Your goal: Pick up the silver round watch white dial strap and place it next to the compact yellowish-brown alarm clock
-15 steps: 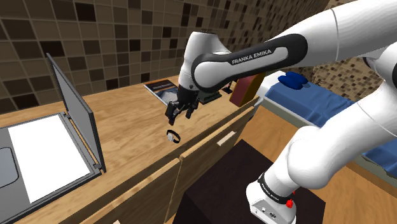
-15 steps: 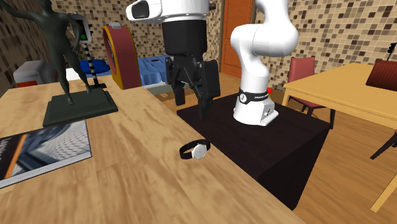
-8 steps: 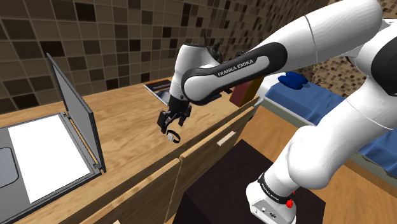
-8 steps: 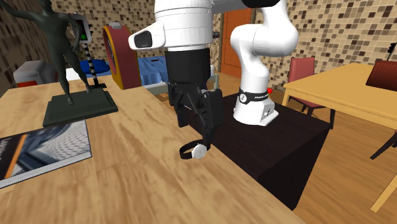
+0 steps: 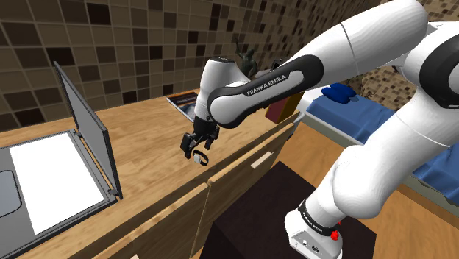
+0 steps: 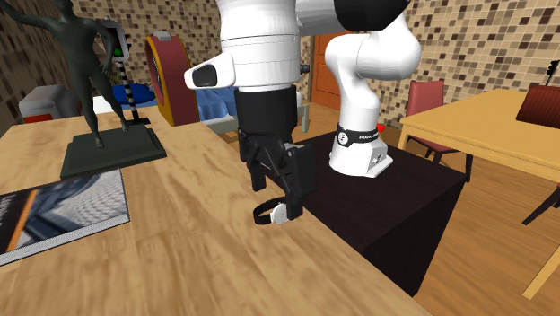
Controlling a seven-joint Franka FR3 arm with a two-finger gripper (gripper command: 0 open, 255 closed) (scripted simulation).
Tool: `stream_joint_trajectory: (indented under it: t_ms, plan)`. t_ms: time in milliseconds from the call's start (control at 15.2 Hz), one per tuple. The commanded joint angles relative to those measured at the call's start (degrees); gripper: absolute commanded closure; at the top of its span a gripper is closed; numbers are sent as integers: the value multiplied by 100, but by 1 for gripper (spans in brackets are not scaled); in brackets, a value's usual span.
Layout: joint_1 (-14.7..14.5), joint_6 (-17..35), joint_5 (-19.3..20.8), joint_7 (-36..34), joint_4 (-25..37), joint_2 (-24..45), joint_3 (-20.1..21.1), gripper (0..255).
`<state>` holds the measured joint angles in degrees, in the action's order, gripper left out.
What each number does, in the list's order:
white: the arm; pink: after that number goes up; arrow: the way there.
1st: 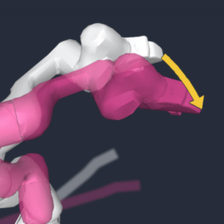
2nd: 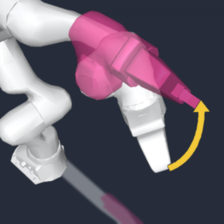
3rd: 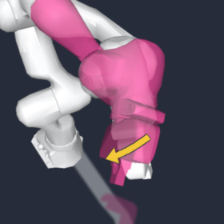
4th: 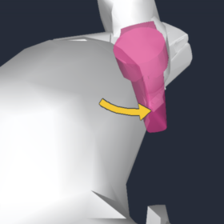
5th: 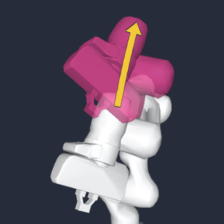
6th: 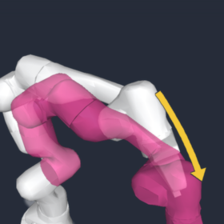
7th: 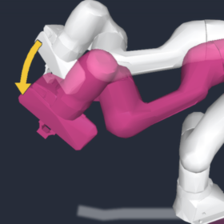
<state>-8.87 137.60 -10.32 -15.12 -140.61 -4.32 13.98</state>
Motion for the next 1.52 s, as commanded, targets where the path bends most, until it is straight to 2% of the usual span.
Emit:
stream_joint_trajectory:
  t_ms: [0,66,132,726,1452]
  plan:
    - [0,2,0,0,0,1,0,0]
    - [0,1,0,0,0,1,0,0]
    - [0,1,0,0,0,1,0,255]
    - [0,2,0,0,0,1,0,255]
    - [11,-914,-20,-34,359,-561,-48,255]
